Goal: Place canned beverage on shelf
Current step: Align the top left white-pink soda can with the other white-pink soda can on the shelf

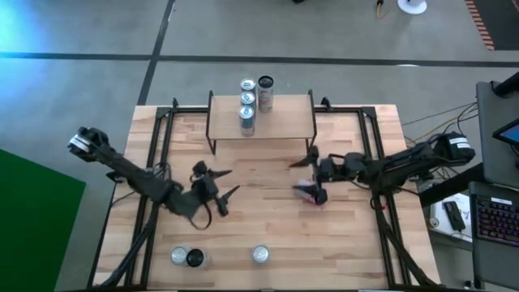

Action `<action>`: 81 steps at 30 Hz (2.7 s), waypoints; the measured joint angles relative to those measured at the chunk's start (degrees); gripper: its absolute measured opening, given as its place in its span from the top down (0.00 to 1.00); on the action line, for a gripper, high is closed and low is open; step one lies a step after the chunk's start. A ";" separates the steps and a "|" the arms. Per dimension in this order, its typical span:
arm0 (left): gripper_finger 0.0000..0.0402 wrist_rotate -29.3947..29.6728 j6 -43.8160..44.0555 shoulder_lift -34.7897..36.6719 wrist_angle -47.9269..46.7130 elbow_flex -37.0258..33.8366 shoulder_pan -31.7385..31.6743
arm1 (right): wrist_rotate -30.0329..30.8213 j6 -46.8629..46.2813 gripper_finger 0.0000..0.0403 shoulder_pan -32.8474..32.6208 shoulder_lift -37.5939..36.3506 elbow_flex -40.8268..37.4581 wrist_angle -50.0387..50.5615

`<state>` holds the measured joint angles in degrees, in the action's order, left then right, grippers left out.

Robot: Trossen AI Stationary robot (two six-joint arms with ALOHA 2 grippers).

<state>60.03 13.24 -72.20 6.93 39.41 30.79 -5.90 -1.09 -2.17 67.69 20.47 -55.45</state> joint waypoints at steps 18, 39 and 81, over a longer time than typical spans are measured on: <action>0.30 2.04 39.38 -8.31 -46.61 18.74 8.03 | 7.48 -7.40 0.19 -1.31 -0.11 3.80 14.10; 0.28 -13.46 79.43 -6.43 -79.35 18.41 8.06 | 7.59 -8.38 0.19 -1.31 -0.19 4.63 18.51; 0.12 -13.90 76.66 -6.50 -82.13 19.30 10.57 | 10.52 -7.93 0.19 -1.29 -0.10 4.61 21.19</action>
<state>46.13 89.89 -78.70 -75.20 58.71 41.36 4.62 -9.02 -3.46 67.59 25.08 -34.26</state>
